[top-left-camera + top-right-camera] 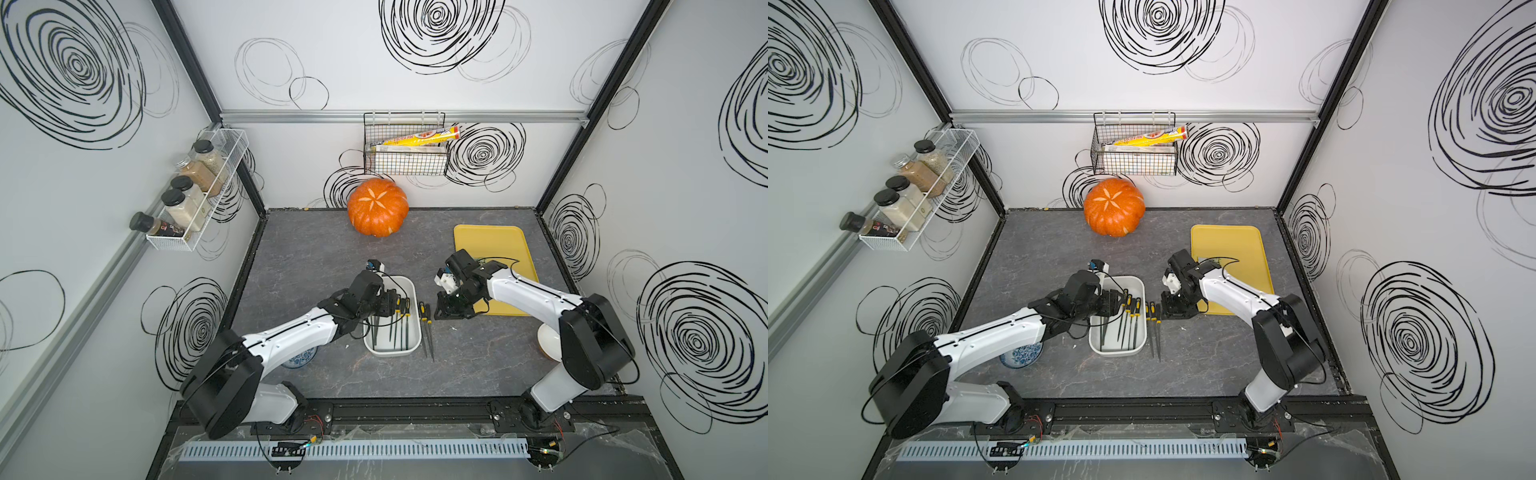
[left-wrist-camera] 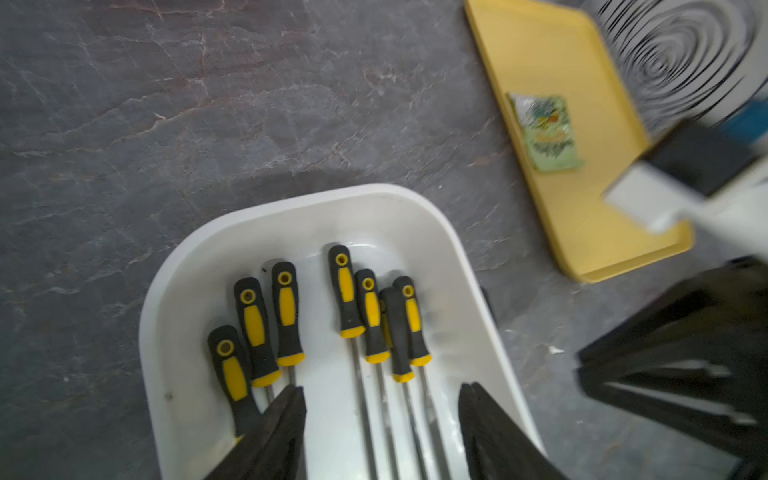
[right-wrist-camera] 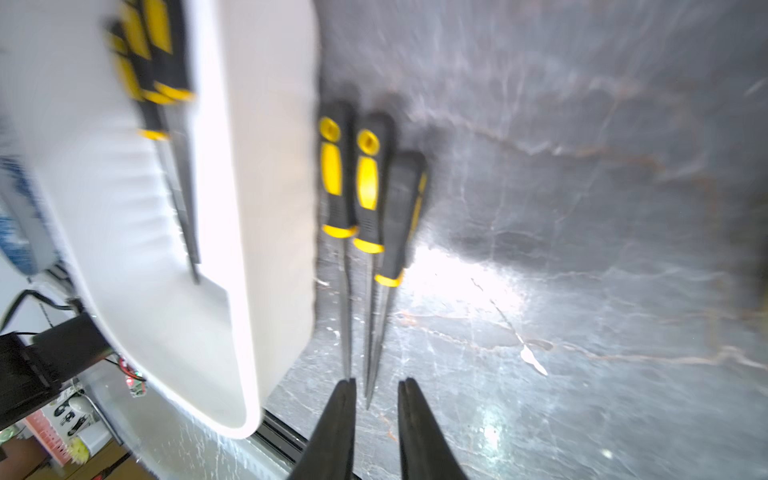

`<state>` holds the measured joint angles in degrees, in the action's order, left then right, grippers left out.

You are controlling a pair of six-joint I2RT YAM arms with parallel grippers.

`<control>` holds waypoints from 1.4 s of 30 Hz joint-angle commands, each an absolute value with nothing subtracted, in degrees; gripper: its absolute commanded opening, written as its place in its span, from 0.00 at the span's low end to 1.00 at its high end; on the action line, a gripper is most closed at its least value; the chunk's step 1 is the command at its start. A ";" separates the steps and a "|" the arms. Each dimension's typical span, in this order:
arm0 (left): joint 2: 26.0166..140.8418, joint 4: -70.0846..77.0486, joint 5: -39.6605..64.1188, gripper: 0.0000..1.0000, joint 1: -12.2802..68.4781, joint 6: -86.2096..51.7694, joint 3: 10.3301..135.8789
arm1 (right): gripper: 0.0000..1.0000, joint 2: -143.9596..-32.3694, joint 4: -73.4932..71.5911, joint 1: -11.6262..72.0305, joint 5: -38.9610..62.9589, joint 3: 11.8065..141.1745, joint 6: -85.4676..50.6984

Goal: Take the file tool out of the storage box
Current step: Pick up the file tool from the storage box.

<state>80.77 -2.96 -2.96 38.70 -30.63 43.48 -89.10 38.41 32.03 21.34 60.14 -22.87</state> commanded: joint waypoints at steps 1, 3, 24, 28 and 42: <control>84.18 -5.33 -6.31 0.53 39.42 -29.05 46.58 | 0.24 -82.83 30.53 31.86 18.53 56.48 -23.06; 87.42 -5.60 -6.54 0.54 39.40 -28.24 48.20 | 0.24 -79.27 24.12 31.90 17.83 52.78 -23.77; 101.12 -4.28 -7.54 0.35 36.80 -25.26 55.66 | 0.24 -69.16 3.05 31.90 19.36 36.10 -20.91; 101.54 -3.15 -7.02 0.36 36.93 -25.55 55.39 | 0.24 -68.05 2.48 31.90 18.77 35.07 -21.18; 107.57 -7.63 -10.49 0.31 38.15 -24.99 59.31 | 0.24 -71.08 1.67 31.90 20.71 33.86 -21.36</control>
